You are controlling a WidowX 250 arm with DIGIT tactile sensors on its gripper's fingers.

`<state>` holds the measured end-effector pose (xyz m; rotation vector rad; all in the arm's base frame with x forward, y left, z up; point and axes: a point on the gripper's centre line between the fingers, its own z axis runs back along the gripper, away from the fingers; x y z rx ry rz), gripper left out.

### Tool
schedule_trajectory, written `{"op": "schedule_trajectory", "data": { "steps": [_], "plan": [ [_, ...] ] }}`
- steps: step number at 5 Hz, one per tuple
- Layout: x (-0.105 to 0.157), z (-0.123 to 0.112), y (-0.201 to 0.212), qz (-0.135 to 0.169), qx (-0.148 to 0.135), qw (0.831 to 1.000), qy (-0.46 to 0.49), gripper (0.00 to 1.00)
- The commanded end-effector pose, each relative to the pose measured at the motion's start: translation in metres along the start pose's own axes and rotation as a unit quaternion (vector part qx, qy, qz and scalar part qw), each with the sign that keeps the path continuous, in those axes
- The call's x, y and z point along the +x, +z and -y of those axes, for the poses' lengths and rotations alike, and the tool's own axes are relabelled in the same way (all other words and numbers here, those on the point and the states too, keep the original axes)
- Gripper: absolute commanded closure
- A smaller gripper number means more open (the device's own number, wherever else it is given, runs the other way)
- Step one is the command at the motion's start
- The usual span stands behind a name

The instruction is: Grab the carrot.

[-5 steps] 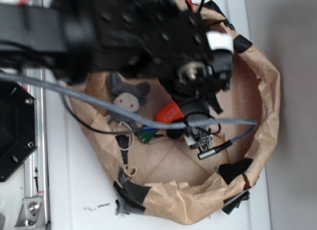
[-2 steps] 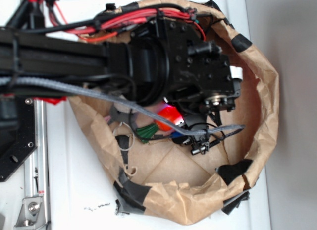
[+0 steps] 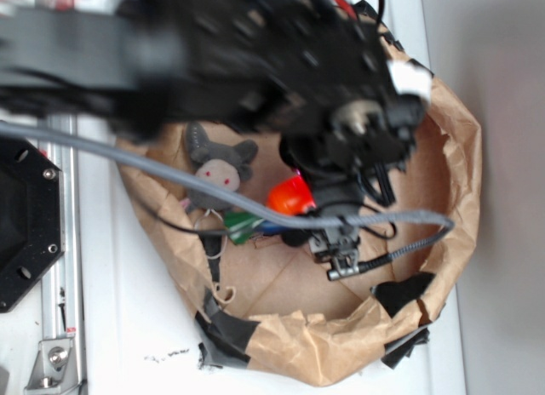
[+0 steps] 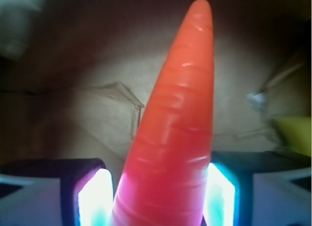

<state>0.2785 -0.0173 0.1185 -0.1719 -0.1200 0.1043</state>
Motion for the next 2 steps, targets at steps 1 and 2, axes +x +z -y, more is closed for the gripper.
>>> {"op": "schedule_trajectory", "data": {
  "steps": [1, 2],
  "plan": [
    [-0.0003, 0.0264, 0.1034, 0.083, 0.013, 0.996, -0.029, 1.0],
    [-0.0008, 0.0241, 0.0935, 0.073, 0.034, 0.996, -0.04, 1.0]
  ]
}}
